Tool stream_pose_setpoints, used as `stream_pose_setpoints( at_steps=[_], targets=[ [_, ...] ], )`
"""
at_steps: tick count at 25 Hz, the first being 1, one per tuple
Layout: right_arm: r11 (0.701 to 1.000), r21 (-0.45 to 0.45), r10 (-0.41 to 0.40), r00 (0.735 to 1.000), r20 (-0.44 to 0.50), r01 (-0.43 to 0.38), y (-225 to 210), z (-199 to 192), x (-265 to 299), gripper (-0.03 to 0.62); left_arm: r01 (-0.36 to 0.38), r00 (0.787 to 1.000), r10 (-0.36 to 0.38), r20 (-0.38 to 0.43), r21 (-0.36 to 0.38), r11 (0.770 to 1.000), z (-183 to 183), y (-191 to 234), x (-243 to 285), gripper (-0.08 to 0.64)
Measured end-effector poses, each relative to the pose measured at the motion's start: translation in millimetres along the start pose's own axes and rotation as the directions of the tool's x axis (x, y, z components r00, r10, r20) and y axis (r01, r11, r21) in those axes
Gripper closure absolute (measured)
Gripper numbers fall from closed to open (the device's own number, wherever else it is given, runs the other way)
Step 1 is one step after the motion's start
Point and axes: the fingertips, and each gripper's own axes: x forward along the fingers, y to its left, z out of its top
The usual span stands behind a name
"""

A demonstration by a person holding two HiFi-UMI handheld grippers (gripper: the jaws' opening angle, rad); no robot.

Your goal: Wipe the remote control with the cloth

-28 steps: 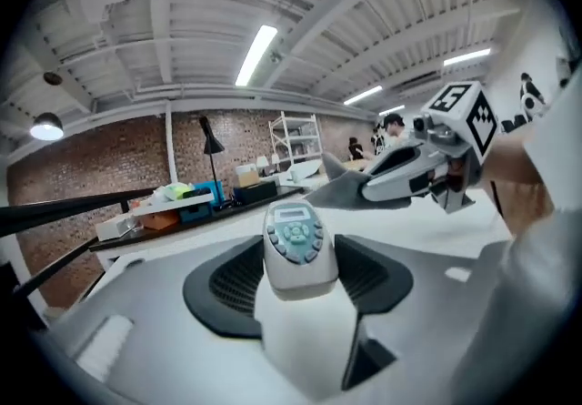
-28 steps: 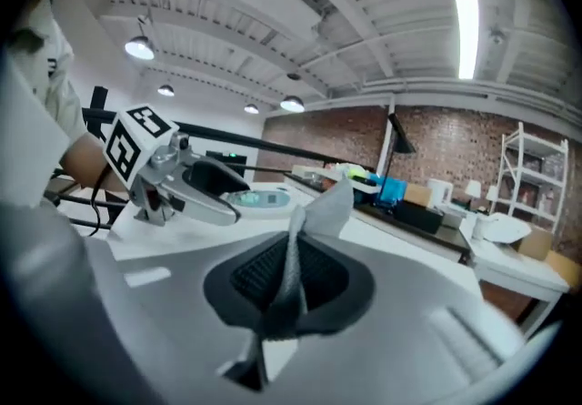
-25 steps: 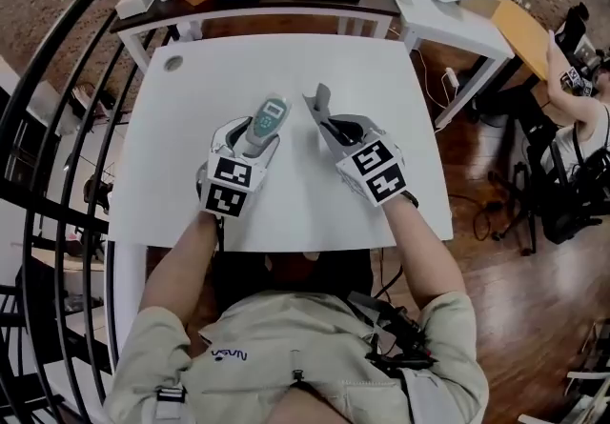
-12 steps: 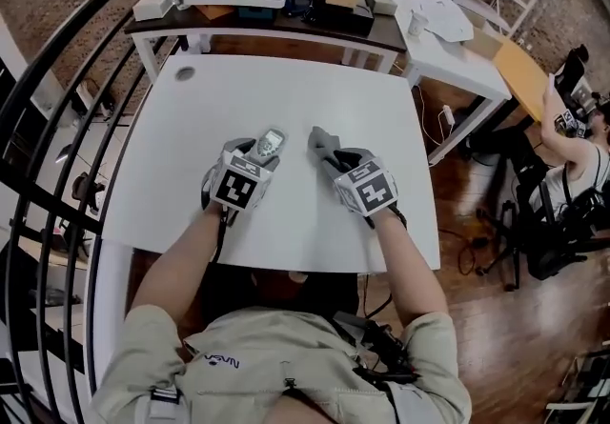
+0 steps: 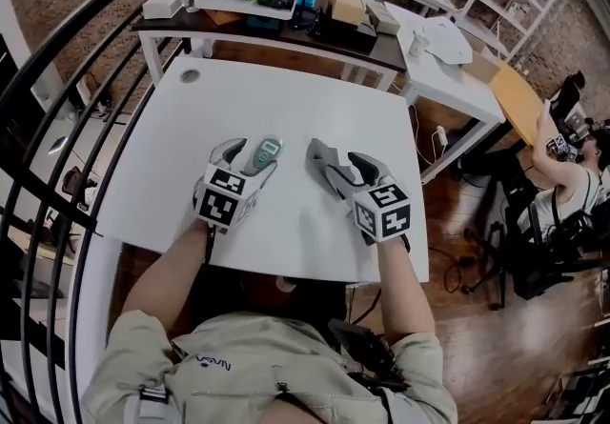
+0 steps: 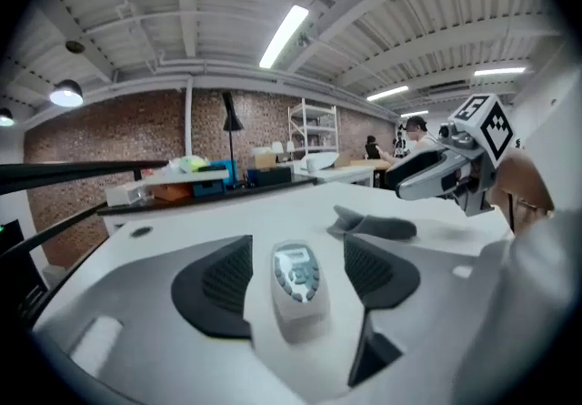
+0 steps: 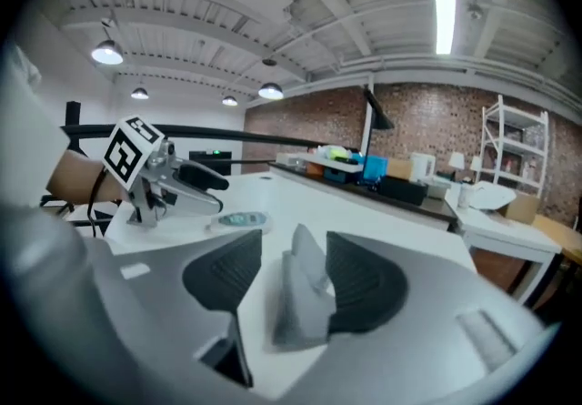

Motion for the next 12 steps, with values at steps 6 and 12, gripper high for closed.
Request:
stream_pose_setpoints(
  at_steps=[6, 12],
  targets=[
    [0.998, -0.053, 0.044, 0.955, 0.293, -0.029, 58.7, 43.0, -60.1, 0.515, -0.03, 0.886, 0.073, 0.457, -0.102, 0.994, 69.4, -17.0, -103.3, 0.405],
    [0.989, -0.045, 0.149, 0.909, 0.39, -0.142, 130.0, 39.8, -91.9, 0.588, -0.003, 0.771, 0.012, 0.637, -0.016, 1.0, 72.2, -76.7, -184.8, 0.554]
  ],
)
